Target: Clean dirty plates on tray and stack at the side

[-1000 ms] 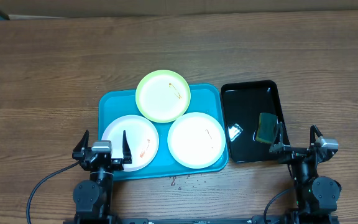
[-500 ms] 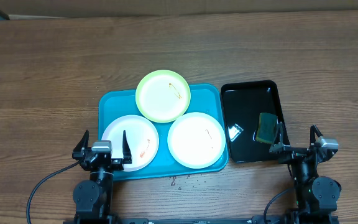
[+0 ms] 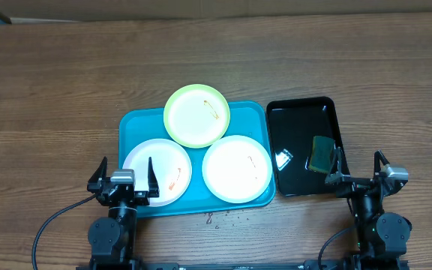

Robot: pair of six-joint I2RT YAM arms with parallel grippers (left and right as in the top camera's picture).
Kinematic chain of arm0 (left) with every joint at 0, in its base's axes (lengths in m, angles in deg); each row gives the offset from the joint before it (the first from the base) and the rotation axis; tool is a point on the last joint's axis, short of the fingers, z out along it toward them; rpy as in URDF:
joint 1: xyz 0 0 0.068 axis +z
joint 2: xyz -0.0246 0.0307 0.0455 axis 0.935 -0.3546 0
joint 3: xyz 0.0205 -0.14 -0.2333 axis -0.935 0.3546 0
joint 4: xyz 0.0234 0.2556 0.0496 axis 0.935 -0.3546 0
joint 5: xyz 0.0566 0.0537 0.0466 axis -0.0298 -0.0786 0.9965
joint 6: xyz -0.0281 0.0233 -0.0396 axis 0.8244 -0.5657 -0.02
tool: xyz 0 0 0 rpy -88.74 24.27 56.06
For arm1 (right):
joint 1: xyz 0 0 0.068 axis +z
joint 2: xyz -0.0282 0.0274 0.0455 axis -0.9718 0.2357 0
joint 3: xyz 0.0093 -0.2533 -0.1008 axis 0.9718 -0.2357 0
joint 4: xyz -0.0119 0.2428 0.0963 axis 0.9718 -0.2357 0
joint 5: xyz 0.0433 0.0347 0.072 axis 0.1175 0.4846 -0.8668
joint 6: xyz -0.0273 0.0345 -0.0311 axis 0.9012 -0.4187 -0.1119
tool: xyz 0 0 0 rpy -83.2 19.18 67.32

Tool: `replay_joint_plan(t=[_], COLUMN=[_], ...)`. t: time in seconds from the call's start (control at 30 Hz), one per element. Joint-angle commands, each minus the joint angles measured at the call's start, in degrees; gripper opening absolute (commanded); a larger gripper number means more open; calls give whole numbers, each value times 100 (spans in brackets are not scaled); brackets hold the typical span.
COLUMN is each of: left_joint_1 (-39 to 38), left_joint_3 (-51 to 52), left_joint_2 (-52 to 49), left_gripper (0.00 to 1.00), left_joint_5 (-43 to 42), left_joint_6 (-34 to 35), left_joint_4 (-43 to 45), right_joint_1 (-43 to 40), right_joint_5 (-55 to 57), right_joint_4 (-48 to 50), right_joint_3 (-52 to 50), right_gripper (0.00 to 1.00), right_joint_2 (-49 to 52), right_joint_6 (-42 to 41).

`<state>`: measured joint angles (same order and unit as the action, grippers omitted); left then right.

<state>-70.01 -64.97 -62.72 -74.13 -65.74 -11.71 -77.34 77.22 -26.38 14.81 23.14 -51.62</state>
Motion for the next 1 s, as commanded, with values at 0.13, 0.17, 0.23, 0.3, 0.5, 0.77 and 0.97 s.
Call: replay_joint_plan(t=[0.13, 0.17, 0.23, 0.3, 0.5, 0.77, 0.97], left_joint_1=[-48, -48, -48, -48, -48, -48, -48], left_joint_3=[17, 17, 17, 17, 17, 17, 17], left_joint_2=[39, 39, 39, 39, 39, 39, 39], left_gripper=[100, 100, 100, 100, 100, 100, 100], left_joint_5=[-66, -66, -66, -66, -66, -66, -66], left_joint_6=[-107, -107, -107, -107, -107, -107, -107], left_joint_4=[4, 4, 4, 4, 4, 4, 4], right_joint_1=[44, 44, 44, 44, 44, 44, 44], right_joint_5=[-31, -31, -31, -31, -31, -31, -31], right_joint_4=[31, 31, 31, 31, 31, 31, 31], right_joint_3=[-59, -59, -59, -59, -59, -59, -59], right_gripper=[100, 100, 100, 100, 100, 100, 100], right_joint_2=[31, 31, 31, 31, 31, 31, 31], right_joint_6=[63, 63, 63, 63, 63, 63, 63])
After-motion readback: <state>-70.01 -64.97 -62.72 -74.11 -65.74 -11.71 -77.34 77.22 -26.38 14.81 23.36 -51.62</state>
